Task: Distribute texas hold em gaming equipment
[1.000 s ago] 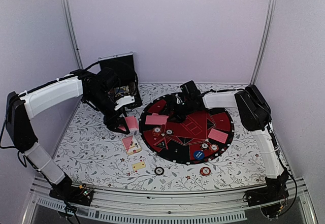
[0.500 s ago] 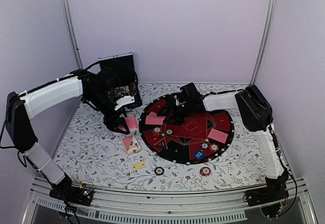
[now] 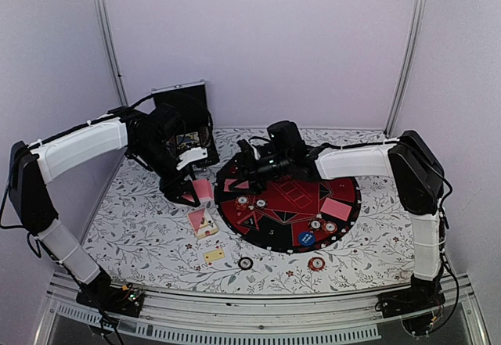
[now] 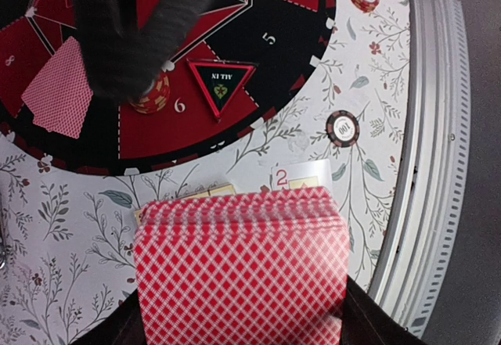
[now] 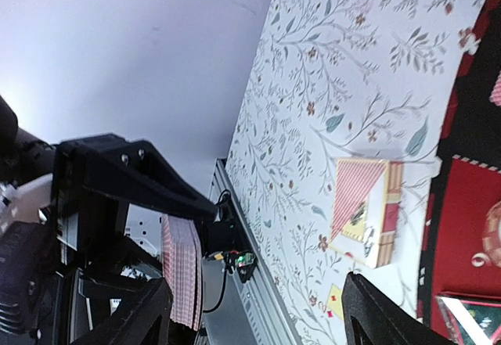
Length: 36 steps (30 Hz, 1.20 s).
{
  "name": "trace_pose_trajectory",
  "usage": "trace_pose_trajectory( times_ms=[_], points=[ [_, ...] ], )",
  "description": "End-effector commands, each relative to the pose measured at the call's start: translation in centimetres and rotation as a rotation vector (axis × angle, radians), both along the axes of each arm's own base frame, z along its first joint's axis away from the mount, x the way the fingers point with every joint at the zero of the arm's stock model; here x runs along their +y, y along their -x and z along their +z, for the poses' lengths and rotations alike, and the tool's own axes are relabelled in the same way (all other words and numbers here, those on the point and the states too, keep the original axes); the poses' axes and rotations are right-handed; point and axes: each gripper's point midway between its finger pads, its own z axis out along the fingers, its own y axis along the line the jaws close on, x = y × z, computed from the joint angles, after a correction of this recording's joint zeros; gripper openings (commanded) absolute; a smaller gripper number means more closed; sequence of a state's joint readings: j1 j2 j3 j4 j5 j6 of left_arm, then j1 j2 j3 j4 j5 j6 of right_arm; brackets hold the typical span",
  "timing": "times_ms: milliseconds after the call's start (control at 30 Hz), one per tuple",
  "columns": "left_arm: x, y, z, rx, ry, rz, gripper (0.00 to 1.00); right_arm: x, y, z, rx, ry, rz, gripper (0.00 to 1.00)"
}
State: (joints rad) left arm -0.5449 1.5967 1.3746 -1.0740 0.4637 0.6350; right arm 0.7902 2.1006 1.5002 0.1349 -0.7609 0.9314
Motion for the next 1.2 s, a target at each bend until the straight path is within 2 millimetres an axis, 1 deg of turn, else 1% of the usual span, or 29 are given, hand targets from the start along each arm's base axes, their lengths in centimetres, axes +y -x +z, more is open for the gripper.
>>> trace_pose_trajectory(
  times_ms=[0, 200, 367, 700, 867, 933, 1167],
  points=[
    [-0.8, -0.3, 1.9, -0.040, 0.053, -0.010, 0.01, 1.4, 2.7, 1.3, 0.016, -0.053, 0.069, 0.78],
    [-1.1, -0.5, 2.2, -0.038, 0.061, -0.009, 0.01, 3.2, 3.9, 1.1, 0.030, -0.073, 0.113, 0.79],
    [-1.2, -0.5, 2.1, -0.035, 0.058, -0.010, 0.01, 3.9, 4.5, 0.8, 0.041, -0.082, 0.138, 0.79],
    [-1.4, -0.5, 1.8, -0.030, 0.052, -0.012, 0.01, 6.4, 4.5, 1.1, 0.050, -0.117, 0.183, 0.81],
    [-1.4, -0.5, 1.8, -0.030, 0.052, -0.013, 0.01, 7.3, 4.9, 0.4, 0.065, -0.114, 0.198, 0.83],
    [-1.4, -0.5, 1.7, -0.026, 0.050, -0.014, 0.01, 7.7, 5.1, 0.5, 0.066, -0.121, 0.209, 0.83],
    [-1.4, -0.5, 1.6, -0.025, 0.048, -0.013, 0.01, 9.3, 6.0, -0.6, 0.095, -0.124, 0.254, 0.85]
  ],
)
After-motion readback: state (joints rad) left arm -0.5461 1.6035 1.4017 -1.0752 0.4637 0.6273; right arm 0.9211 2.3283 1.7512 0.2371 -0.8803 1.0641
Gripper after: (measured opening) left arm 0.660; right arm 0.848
